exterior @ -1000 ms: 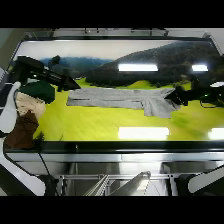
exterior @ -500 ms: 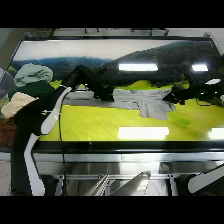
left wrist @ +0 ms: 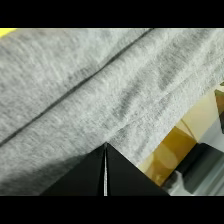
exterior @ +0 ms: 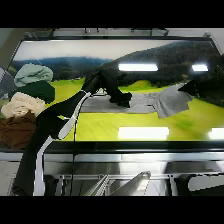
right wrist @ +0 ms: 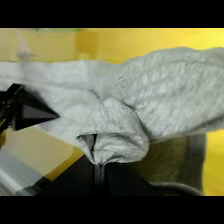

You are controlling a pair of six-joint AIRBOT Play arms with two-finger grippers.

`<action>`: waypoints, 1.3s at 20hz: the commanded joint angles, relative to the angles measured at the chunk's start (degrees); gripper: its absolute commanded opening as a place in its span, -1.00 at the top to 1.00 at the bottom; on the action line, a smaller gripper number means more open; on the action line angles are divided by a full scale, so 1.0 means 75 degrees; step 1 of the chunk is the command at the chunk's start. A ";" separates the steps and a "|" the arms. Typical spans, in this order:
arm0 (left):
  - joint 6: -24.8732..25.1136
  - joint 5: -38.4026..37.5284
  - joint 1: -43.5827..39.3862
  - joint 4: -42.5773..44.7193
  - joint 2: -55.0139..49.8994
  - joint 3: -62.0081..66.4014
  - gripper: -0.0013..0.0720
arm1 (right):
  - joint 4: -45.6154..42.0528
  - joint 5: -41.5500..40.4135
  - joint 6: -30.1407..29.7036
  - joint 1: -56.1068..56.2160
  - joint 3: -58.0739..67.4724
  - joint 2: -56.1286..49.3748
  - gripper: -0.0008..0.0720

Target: Fold the shirts.

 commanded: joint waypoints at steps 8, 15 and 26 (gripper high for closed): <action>0.1058 0.1422 0.2710 -0.1475 0.3416 -0.1798 0.91 | 0.0516 -0.1014 0.0772 0.3512 0.0093 0.1230 0.93; 0.2509 0.1603 0.4220 -0.1480 0.5881 -0.4750 0.91 | -0.0152 -0.3040 0.2264 0.6784 0.1734 -0.0898 0.93; 0.3672 0.0458 0.4733 -0.1556 0.7329 -0.7866 0.91 | 0.1766 -0.1731 0.2390 0.7510 0.4852 -0.3010 0.02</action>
